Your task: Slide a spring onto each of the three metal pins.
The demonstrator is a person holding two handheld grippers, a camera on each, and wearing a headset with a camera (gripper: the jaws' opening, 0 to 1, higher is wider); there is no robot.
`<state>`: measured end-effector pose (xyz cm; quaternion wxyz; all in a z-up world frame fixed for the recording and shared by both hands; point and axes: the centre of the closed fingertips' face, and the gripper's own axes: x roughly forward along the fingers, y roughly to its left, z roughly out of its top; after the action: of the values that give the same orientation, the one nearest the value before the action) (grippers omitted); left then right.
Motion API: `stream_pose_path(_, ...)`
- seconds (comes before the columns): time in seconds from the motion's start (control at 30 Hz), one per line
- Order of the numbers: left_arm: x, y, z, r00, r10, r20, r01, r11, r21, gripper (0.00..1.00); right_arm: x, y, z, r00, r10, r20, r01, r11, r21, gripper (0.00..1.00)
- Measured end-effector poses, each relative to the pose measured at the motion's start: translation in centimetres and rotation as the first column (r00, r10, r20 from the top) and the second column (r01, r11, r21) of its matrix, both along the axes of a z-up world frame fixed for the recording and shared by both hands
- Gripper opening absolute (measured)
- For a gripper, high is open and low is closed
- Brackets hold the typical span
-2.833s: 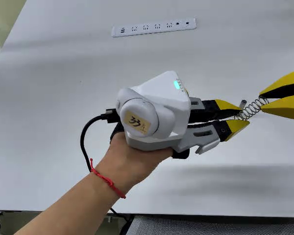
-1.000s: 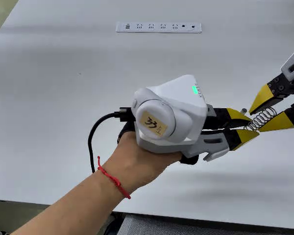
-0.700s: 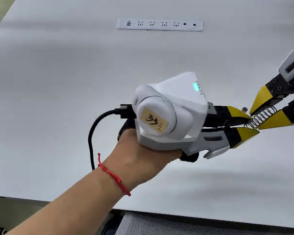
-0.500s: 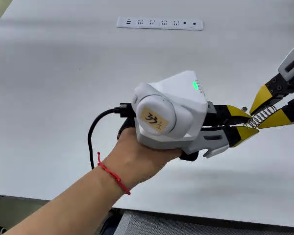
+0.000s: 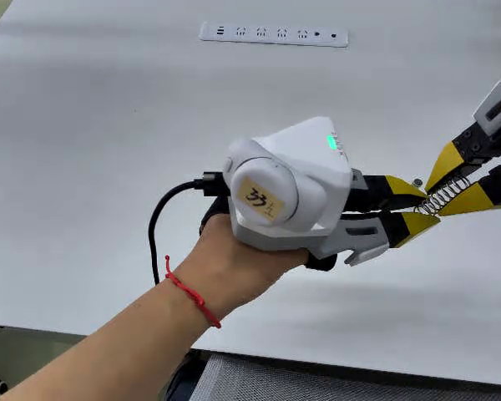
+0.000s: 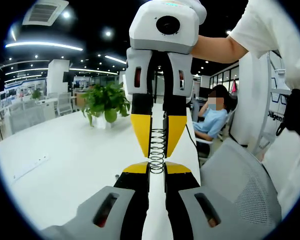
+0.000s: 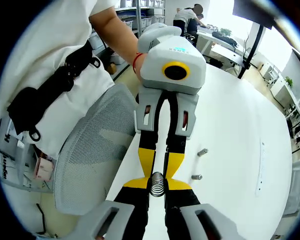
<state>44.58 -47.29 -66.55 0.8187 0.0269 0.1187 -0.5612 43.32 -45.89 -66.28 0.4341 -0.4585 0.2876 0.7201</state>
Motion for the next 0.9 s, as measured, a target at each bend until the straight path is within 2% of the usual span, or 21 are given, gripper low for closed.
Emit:
stream_pose_path(0.5, -0.2, 0.8, -0.3, 1.000, 0.009, 0.011, -0.009, 1.000, 0.004, 0.10, 0.2, 0.1, -0.2, 1.000, -0.018, 0.001, 0.018, 1.000, 0.000, 0.07)
stream_pose_path(0.9, 0.2, 3.8, -0.9, 0.997, 0.070, 0.018, -0.070, 0.997, 0.029, 0.24, 1.5, -0.8, 0.0, 0.995, -0.101, 0.017, 0.101, 0.995, 0.014, 0.07)
